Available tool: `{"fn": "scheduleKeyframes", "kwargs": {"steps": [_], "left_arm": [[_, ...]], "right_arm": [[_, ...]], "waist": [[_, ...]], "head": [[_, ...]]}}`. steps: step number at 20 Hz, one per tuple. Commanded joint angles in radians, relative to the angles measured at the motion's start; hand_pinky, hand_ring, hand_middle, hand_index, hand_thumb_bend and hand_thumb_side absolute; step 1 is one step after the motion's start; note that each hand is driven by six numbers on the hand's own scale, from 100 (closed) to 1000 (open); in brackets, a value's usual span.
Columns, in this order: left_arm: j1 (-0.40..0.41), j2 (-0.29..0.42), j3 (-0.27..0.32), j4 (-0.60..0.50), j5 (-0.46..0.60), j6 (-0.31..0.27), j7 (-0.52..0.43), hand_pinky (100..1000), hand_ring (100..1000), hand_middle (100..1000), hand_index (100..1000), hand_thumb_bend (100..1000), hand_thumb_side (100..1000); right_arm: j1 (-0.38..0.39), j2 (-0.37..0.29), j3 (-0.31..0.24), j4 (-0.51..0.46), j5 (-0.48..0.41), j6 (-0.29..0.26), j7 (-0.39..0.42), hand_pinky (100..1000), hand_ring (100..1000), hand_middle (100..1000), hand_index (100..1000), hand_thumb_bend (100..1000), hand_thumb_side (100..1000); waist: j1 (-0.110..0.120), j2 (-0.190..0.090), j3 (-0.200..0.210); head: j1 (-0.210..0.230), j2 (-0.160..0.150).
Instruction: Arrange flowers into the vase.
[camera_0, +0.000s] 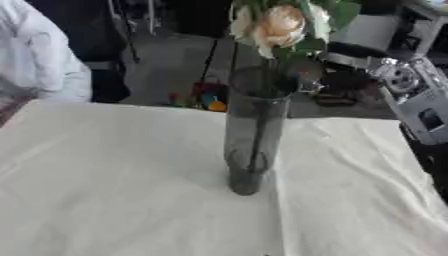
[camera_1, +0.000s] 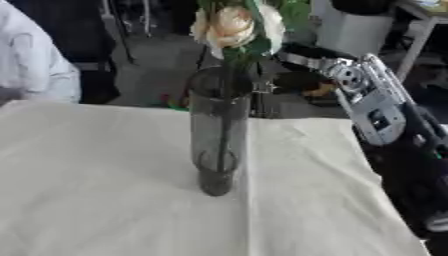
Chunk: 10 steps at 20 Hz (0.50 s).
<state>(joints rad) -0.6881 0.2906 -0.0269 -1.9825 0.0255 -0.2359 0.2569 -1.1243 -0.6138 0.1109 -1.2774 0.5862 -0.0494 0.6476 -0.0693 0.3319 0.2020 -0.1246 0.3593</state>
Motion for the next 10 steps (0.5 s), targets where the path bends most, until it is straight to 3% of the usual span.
{"fn": "scheduleKeyframes", "kwargs": {"steps": [1,10], "left_arm": [[-0.011,0.018,0.002,-0.018,-0.004,0.003,0.004,906,1000,912,1000,116,1000],[-0.009,0.021,0.006,-0.018,-0.007,0.003,0.007,906,1000,913,1000,117,1000]], "right_arm": [[-0.009,-0.043,-0.018,-0.028,-0.011,0.000,-0.007,1000,1000,984,1000,713,969],[0.030,-0.083,-0.024,-0.062,-0.027,0.005,-0.016,1000,1000,984,1000,713,980]], "waist": [[0.008,-0.027,-0.002],[0.016,-0.027,-0.009]], "head": [[0.003,-0.007],[0.005,-0.007]]}}
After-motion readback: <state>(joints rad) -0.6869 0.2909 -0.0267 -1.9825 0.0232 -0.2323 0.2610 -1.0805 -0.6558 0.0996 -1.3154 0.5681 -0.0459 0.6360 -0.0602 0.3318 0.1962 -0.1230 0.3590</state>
